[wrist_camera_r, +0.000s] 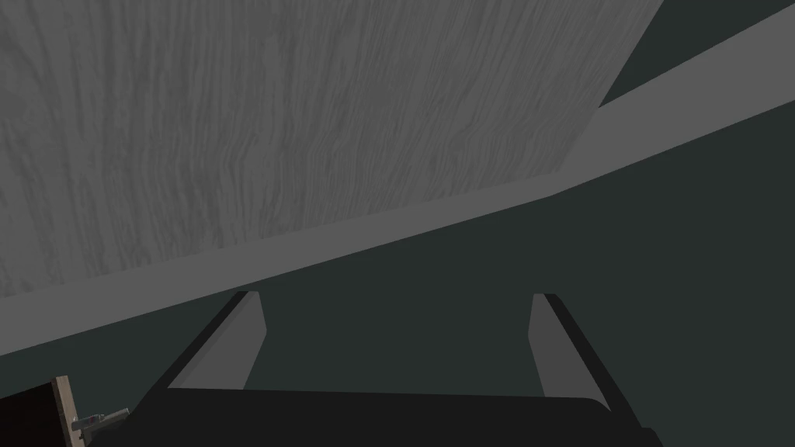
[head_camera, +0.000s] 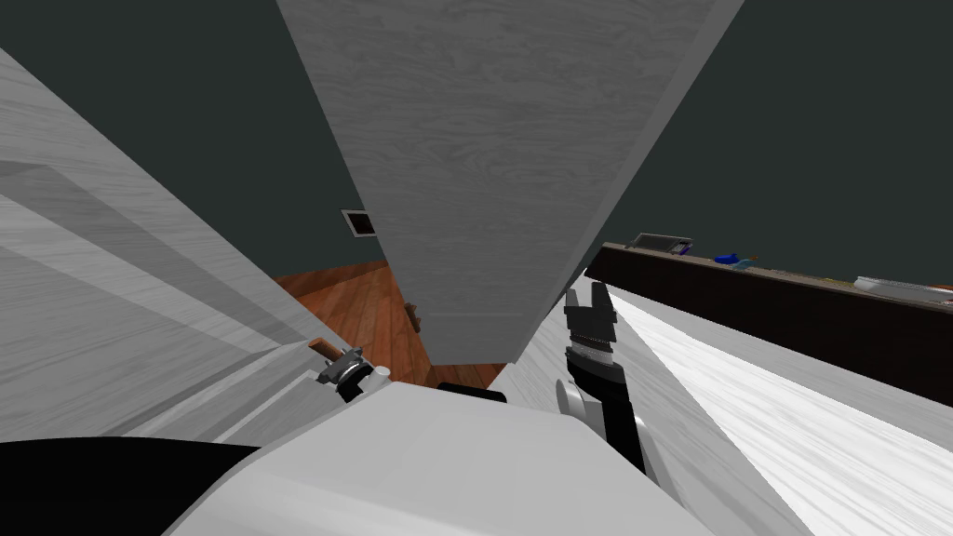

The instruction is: Push the door open

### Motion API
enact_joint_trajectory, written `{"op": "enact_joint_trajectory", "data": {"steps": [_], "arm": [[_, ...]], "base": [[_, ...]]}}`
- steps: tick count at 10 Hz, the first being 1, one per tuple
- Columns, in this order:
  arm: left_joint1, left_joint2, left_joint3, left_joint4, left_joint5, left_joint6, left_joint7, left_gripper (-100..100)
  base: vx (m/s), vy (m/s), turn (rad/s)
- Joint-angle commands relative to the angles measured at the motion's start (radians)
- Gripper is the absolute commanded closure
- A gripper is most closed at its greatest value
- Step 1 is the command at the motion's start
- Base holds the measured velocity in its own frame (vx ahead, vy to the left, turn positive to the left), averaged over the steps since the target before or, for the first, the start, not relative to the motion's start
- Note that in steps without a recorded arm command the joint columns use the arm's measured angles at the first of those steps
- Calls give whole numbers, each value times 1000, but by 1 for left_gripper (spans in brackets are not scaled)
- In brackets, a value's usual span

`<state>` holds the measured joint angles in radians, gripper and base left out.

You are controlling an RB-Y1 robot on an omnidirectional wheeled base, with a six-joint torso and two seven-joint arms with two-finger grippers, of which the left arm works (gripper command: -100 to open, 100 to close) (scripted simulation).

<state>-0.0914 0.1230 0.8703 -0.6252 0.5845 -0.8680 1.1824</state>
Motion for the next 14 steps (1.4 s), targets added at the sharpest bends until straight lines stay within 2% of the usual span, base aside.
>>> {"op": "enact_joint_trajectory", "data": {"steps": [1,3,4,9,10,12,13,14], "arm": [[4,0,35,-10,19,-19,-23,100],[-2,0,65,-3,38,-36,-42,100],[-2,0,65,-3,38,-36,-42,100],[-20,2,145,15,87,-82,-92,100],[-20,2,145,-13,87,-81,-92,100],[-20,2,145,15,87,-82,-92,100],[-24,2,160,18,97,-92,-101,100],[-24,2,160,18,97,-92,-101,100]], "base": [[-12,129,-145],[-24,109,-120],[-9,59,-36],[-9,81,-116],[-17,67,-41],[-2,18,7],[-3,24,-73],[-7,25,-50]]}}
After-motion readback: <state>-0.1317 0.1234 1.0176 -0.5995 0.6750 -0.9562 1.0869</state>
